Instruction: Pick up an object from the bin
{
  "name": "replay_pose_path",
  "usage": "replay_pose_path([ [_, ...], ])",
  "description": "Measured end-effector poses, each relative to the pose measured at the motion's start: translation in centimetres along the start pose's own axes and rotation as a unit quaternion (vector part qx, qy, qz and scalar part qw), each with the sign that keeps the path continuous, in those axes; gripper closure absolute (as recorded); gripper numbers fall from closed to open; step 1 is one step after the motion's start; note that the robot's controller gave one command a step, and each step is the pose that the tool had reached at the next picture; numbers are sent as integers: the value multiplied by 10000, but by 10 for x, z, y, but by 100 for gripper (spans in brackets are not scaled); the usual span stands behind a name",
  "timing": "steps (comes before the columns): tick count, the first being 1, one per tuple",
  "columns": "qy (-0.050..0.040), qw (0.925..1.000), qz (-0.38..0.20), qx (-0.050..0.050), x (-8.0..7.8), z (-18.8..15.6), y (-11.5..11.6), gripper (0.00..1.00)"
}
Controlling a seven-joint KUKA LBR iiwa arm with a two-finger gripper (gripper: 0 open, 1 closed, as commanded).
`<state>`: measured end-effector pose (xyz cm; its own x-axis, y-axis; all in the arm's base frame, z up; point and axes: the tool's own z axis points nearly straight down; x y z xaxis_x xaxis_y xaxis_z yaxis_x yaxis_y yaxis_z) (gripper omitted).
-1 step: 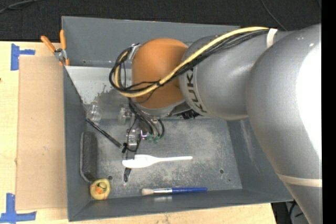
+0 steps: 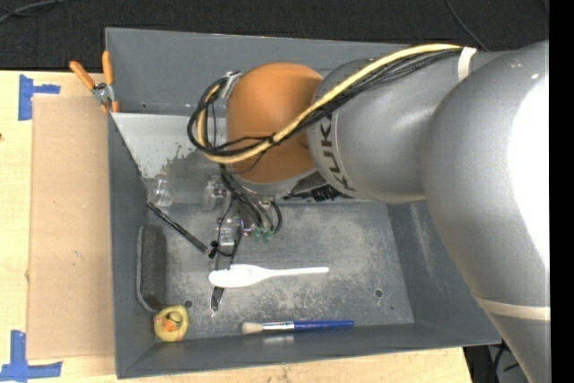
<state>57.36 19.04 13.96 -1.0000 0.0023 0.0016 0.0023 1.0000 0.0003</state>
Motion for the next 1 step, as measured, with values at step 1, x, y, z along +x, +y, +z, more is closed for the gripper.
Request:
replay_pose_path([
  [1,61,9999,-115,22,47,75,-70,0],
])
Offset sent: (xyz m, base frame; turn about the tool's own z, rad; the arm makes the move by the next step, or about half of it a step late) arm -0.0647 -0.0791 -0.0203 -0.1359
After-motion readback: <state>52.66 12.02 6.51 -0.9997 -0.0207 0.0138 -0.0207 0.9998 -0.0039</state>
